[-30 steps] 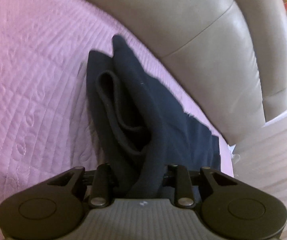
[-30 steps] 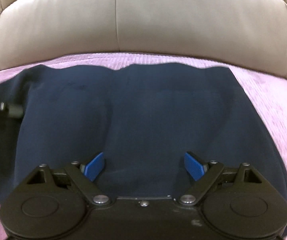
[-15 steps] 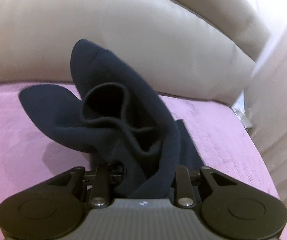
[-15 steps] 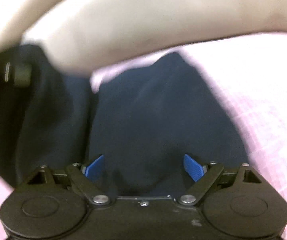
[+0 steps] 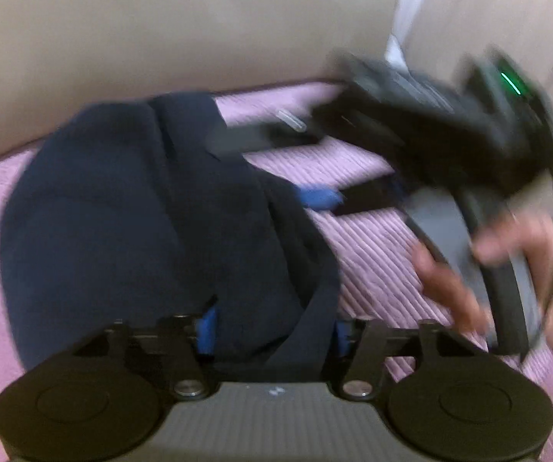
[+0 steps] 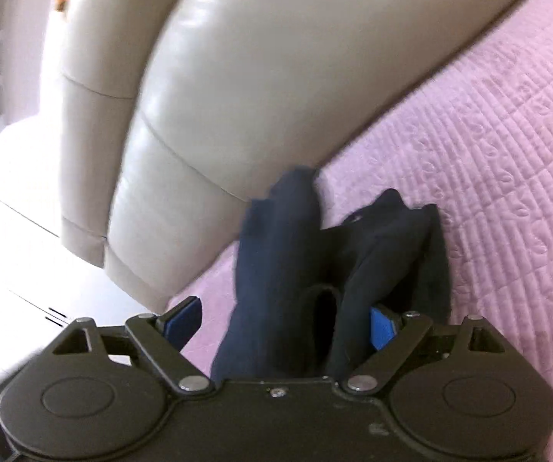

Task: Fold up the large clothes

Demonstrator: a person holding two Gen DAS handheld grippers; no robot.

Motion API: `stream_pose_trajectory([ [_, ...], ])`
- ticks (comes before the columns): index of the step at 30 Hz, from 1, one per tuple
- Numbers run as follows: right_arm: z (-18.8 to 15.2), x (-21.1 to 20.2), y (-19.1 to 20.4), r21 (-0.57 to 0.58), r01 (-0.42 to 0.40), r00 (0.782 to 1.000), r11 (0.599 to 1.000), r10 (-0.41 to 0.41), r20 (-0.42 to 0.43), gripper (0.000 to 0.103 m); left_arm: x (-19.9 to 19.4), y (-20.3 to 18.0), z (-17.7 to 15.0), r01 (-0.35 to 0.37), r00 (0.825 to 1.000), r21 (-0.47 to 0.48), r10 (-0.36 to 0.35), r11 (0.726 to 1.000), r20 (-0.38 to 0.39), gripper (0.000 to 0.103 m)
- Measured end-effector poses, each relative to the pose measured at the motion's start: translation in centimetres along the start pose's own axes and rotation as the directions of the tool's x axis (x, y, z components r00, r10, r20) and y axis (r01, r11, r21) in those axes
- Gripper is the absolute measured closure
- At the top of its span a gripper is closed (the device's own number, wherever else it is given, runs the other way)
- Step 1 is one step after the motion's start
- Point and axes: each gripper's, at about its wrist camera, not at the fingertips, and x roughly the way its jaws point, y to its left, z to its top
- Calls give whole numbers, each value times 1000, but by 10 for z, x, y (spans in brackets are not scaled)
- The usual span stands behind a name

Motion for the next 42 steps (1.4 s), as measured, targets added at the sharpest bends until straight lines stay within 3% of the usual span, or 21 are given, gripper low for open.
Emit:
stream_pose_trajectory([
  [2, 9, 5, 2, -18, 7, 1000, 1000, -7, -18, 0, 0, -13, -5, 4, 1000, 35, -5, 999, 9, 28],
  [4, 10, 14, 3, -52, 55, 998, 997, -57, -36, 0, 1, -24, -6, 12, 1000, 78, -12, 997, 0, 27],
  [7, 15, 53, -2, -89, 131, 987, 987, -138, -85, 5, -3, -22, -10, 118, 992, 51, -116, 992, -44, 27],
  [9, 18, 58, -1, -98, 151, 987, 984, -156, -48, 91, -8, -19, -14, 152, 987, 46, -149, 987, -67, 29],
  [11, 21, 51, -5, -80, 136, 991, 988, -134, 32, 87, -21, -12, -17, 174, 983, 33, -172, 984, -55, 43],
  [13, 21, 51, -24, -9, 166, 985, 986, -165, 55, 88, -45, 5, -21, 250, 968, -43, -251, 967, -13, 44],
  [15, 18, 52, -44, 53, 190, 981, 980, -191, 22, 86, -69, 18, -21, 262, 965, -69, -260, 963, 40, 42],
  [16, 17, 48, -52, 87, 161, 987, 983, -163, 8, 79, -81, 21, -17, 240, 969, -73, -235, 968, 71, 39],
  [18, 16, 29, -54, 132, 144, 989, 981, -147, 13, 51, -102, 37, -24, 189, 976, -77, -179, 979, 126, 30],
  [19, 14, 17, -51, 136, 158, 986, 978, -163, 26, 34, -104, 47, -27, 139, 985, -69, -130, 988, 117, 25],
  [20, 12, 5, -47, 128, 176, 983, 976, -182, 31, 26, -99, 55, -29, 92, 993, -62, -87, 994, 73, 27],
  [23, 1, -25, -35, 92, 176, 984, 980, -177, 0, 26, -68, 81, -42, 45, 997, -34, -47, 998, -56, 28],
  [26, -24, -39, -21, 83, 131, 989, 988, -124, -83, 26, -71, 83, -64, 86, 996, 45, -86, 995, -5, 20],
  [29, -53, -31, -9, 42, 162, 976, 986, -154, -151, 25, -67, 71, -74, 78, 997, 99, -77, 992, -19, 17],
  [30, -62, -29, -5, 19, 192, 972, 981, -188, -138, 27, -66, 66, -77, 81, 997, 106, -79, 991, -26, 17],
  [31, -72, -31, -1, 14, 212, 973, 977, -210, -96, 67, -66, 64, -77, 83, 996, 116, -79, 990, -35, 17],
  [32, -79, -36, 0, 57, 197, 979, 979, -194, -63, 81, -66, 65, -71, 84, 996, 111, -78, 990, -50, 23],
  [34, -92, -64, 9, 179, 72, 996, 981, -79, 33, 85, -83, 71, -62, 85, 995, 61, -81, 995, -64, 39],
  [36, -93, -94, 36, 119, 35, 995, 992, -46, 92, 86, -105, 77, -52, 108, 994, 2, -108, 994, 0, 35],
  [39, -101, -116, 59, 24, 132, 983, 991, -133, 124, 86, -121, 89, -39, 176, 981, -57, -170, 983, 98, 22],
  [42, -104, -95, 33, 32, 257, 965, 966, -259, 44, 84, -95, 97, -36, 223, 975, -109, -222, 969, 25, 24],
])
